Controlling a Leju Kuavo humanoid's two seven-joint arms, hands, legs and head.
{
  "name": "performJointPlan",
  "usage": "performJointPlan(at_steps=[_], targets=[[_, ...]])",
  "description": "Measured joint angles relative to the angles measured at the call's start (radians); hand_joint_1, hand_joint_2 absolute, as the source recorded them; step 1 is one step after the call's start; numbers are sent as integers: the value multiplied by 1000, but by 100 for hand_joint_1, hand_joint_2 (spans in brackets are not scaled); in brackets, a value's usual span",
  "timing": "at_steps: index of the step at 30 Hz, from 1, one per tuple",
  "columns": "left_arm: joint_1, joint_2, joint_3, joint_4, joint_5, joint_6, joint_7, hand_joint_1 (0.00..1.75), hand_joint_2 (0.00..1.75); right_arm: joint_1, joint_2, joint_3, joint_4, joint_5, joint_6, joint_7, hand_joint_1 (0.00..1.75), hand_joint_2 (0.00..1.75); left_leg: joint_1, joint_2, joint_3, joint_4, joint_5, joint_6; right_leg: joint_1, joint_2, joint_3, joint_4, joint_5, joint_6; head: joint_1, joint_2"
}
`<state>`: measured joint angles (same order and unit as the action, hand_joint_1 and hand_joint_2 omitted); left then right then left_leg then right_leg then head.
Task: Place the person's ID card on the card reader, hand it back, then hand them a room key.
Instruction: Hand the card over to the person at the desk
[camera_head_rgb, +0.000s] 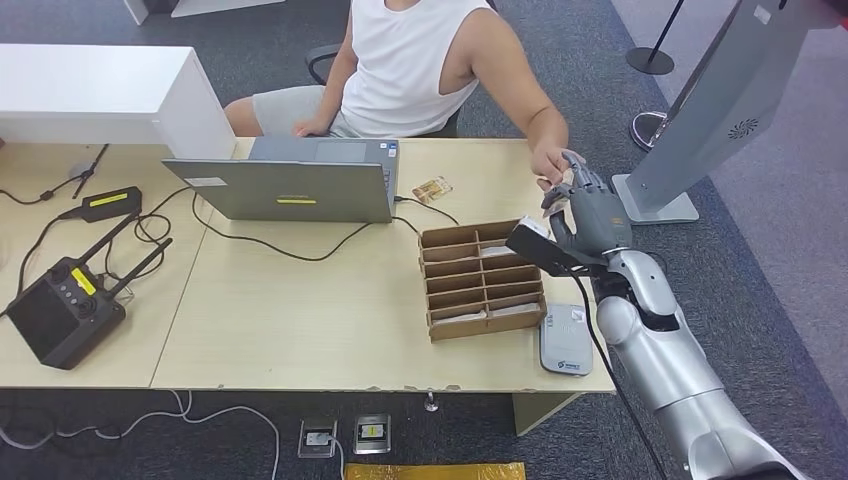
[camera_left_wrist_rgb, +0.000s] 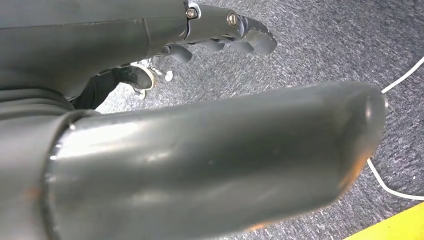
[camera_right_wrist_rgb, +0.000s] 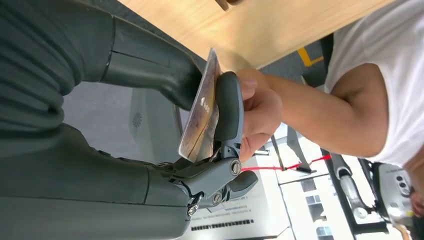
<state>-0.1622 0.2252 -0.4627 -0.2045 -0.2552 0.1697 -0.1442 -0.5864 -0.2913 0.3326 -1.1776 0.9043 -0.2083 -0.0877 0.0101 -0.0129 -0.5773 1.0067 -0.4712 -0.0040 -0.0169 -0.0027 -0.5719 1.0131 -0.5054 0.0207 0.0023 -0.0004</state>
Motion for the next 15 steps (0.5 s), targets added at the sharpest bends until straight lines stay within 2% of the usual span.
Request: performJointPlan(at_steps=[1, 7, 15], targets=[[0, 0, 0, 0, 0, 0, 0, 0, 0, 0, 1, 0, 12, -3, -6, -1, 0, 175, 0, 0, 0, 0, 0, 0, 0, 0, 0, 0, 0, 0, 0, 0], [0, 2, 0, 0, 0, 0, 0, 0, 0, 3, 3, -2, 60, -35, -68, -11, 0, 175, 0, 0, 0, 0, 0, 0, 0, 0, 0, 0, 0, 0, 0, 0], [3, 2, 0, 0, 0, -9, 1, 0, 0, -12, -12, -50, 69, -100, -230, -42, 0, 175, 0, 0, 0, 0, 0, 0, 0, 0, 0, 0, 0, 0, 0, 0]])
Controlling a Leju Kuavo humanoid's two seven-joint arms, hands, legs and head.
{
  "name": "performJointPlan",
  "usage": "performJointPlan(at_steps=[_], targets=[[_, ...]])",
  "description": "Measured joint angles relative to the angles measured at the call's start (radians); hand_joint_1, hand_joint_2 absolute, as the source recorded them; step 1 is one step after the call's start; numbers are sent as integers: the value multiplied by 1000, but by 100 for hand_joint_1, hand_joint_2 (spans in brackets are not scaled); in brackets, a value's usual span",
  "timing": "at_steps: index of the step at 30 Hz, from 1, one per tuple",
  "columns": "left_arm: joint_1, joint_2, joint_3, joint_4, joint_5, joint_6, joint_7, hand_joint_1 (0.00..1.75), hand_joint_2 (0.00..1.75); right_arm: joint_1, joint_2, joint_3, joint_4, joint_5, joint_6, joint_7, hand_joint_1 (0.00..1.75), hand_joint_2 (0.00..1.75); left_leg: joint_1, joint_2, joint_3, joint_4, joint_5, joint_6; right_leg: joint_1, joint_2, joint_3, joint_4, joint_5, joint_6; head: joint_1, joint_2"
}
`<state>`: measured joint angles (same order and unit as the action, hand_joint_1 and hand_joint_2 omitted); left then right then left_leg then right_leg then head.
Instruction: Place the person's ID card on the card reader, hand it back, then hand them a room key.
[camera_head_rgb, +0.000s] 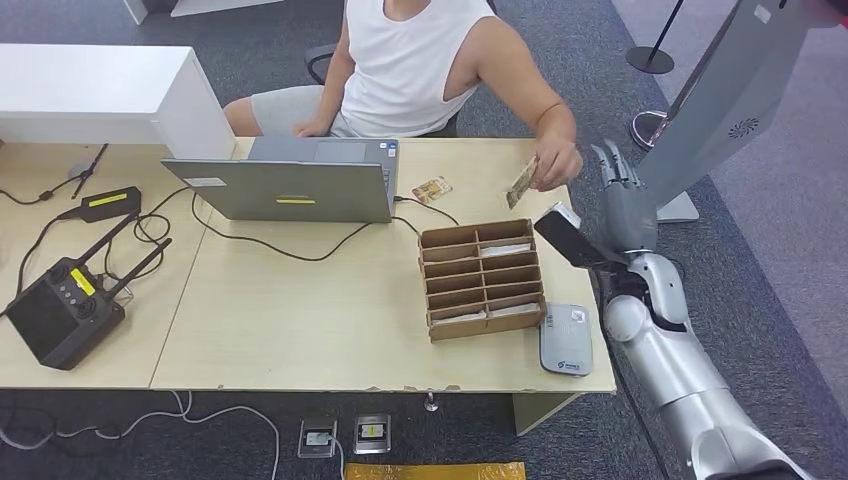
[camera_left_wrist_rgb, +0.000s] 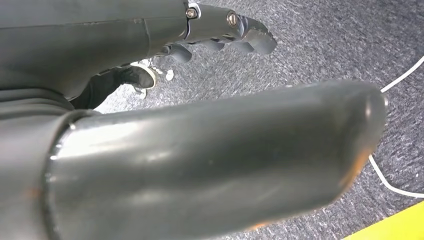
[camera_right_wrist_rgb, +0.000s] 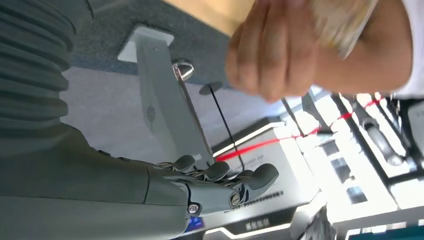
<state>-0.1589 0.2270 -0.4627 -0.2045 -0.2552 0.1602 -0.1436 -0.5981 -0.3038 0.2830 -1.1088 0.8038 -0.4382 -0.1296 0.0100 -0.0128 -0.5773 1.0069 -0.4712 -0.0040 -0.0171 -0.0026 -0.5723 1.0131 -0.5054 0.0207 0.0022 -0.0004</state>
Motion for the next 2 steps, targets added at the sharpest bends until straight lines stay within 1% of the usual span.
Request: performJointPlan(at_steps=[2], targets=[[2, 0, 0, 0, 0, -2, 0, 0, 0, -11, -11, -18, -3, -16, -37, -13, 0, 175, 0, 0, 0, 0, 0, 0, 0, 0, 0, 0, 0, 0, 0, 0]])
